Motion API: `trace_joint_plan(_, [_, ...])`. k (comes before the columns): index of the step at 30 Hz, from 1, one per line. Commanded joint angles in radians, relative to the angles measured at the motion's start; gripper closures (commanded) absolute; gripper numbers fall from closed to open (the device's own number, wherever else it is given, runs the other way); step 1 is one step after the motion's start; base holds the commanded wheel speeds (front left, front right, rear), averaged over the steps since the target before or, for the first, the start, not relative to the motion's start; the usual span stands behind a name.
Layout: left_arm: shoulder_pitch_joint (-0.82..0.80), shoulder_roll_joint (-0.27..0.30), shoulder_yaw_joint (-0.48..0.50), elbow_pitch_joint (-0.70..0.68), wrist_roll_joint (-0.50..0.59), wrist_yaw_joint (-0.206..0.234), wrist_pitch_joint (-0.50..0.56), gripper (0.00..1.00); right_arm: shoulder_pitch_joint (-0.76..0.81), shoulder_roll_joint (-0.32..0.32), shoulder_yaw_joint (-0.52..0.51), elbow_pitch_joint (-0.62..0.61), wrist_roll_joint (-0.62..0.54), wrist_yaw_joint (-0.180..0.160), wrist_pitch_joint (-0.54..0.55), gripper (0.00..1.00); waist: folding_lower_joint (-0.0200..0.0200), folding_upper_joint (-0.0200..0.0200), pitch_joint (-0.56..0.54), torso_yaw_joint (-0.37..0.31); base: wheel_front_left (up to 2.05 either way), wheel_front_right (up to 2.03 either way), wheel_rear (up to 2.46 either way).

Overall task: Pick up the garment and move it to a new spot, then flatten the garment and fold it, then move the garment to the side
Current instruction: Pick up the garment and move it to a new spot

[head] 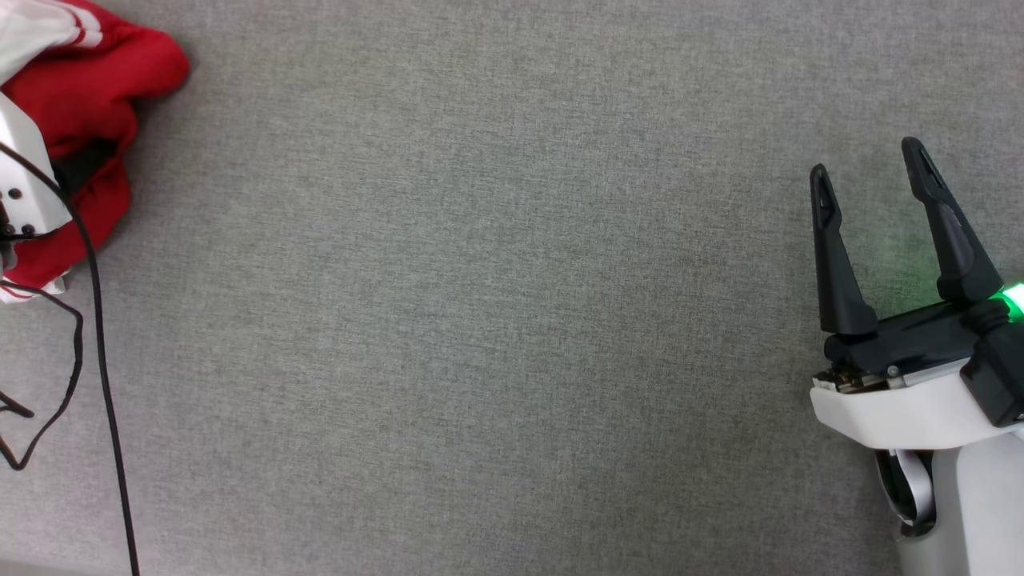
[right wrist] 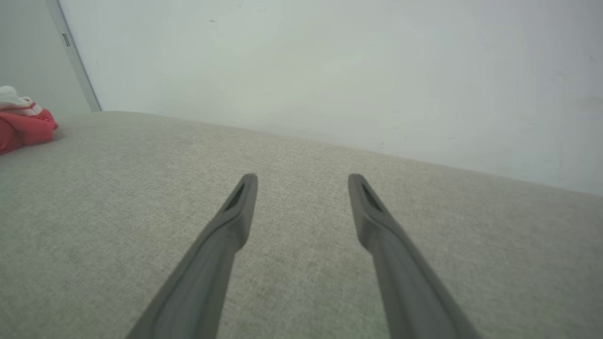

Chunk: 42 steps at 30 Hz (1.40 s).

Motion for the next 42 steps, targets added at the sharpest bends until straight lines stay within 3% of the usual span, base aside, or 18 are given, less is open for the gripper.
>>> trace_joint_plan(1, [0.008,-0.008,-0.027,0.027,0.005,0.000,0.018,0.00,-0.023,-0.006,0.002,-0.006,0.004,-0.001,-0.002,0.00,-0.0002,0.0000,0.010,-0.006,0.00,0.00,0.00])
trace_joint_plan(9, [0.010,-0.040,-0.128,0.106,0.013,0.000,0.046,0.00,-0.030,-0.006,0.011,-0.003,0.004,-0.001,-0.002,0.00,-0.0002,0.0000,0.021,-0.017,0.00,0.00,0.00])
trace_joint_plan(10, [0.011,-0.038,-0.141,0.111,0.015,0.000,0.047,0.08,-0.029,-0.006,0.012,-0.001,0.004,-0.001,-0.002,0.00,-0.0002,0.0000,0.020,-0.018,0.00,0.00,0.00])
trace_joint_plan(11, [0.009,-0.034,-0.148,0.115,0.012,0.000,0.040,0.67,-0.028,-0.006,0.014,0.001,0.005,-0.001,-0.002,0.00,-0.0002,0.0000,0.019,-0.019,0.00,0.00,0.00])
trace_joint_plan(12, [0.004,-0.029,-0.159,0.118,0.007,0.000,0.037,1.00,-0.027,-0.005,0.015,0.004,0.005,-0.001,-0.002,0.00,-0.0002,0.0000,0.016,-0.020,0.00,0.00,0.00])
trace_joint_plan(20, [-0.088,0.039,-0.229,0.035,0.037,0.000,-0.108,1.00,-0.003,0.003,0.006,0.014,0.013,-0.001,-0.002,0.00,-0.0002,0.0000,-0.052,0.000,0.00,0.00,0.00])
trace_joint_plan(27, [-0.160,0.049,-0.359,-0.097,0.062,0.000,-0.221,1.00,0.019,0.018,0.015,0.031,0.022,-0.001,-0.002,0.00,-0.0002,0.0000,-0.143,0.008,0.00,0.00,0.00])
trace_joint_plan(37, [-0.264,0.013,-0.569,-0.315,0.078,0.000,-0.273,1.00,0.042,0.046,0.009,0.036,0.037,-0.001,-0.002,0.00,-0.0002,0.0000,-0.213,-0.057,0.00,0.00,0.00])
trace_joint_plan(42, [-0.304,-0.046,-0.693,-0.383,0.079,0.000,-0.295,1.00,0.043,0.056,-0.004,0.032,0.045,-0.001,-0.002,0.00,-0.0002,0.0000,-0.222,-0.128,0.00,0.00,0.00])
